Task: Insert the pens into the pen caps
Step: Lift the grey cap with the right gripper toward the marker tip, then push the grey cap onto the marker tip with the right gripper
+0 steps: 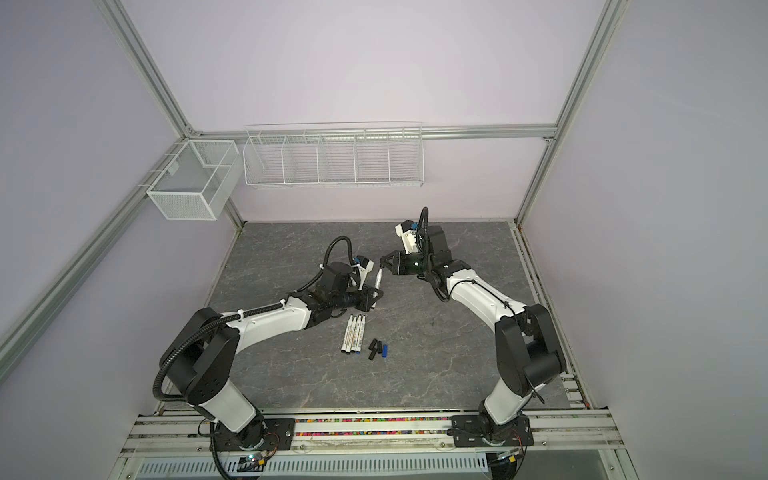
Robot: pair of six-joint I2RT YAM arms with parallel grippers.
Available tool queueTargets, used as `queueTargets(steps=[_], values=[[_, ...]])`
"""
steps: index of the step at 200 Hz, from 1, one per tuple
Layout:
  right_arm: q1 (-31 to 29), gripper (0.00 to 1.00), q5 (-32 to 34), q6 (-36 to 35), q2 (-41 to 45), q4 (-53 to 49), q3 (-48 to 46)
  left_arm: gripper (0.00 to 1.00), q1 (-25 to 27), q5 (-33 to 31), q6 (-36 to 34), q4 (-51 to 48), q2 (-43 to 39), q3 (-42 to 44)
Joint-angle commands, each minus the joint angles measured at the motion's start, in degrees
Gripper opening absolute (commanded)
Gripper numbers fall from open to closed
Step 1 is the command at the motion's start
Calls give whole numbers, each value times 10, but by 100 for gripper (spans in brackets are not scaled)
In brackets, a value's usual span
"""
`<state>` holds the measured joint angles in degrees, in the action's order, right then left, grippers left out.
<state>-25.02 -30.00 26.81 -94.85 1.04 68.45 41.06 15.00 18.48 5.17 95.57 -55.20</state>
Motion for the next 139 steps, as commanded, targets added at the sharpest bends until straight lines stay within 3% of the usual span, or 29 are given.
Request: queueTargets(steps=[1,70,139], values=[[-1,9,8,-9,-8,9,-7,0,5,-3,-15,-13,6,-10],[1,9,43,-19,-23,-13,8,0,10,-7,-20,-14,3,-11],[1,9,20,-20,-38,-17,13,0,11,-9,-21,-12,2,-11]])
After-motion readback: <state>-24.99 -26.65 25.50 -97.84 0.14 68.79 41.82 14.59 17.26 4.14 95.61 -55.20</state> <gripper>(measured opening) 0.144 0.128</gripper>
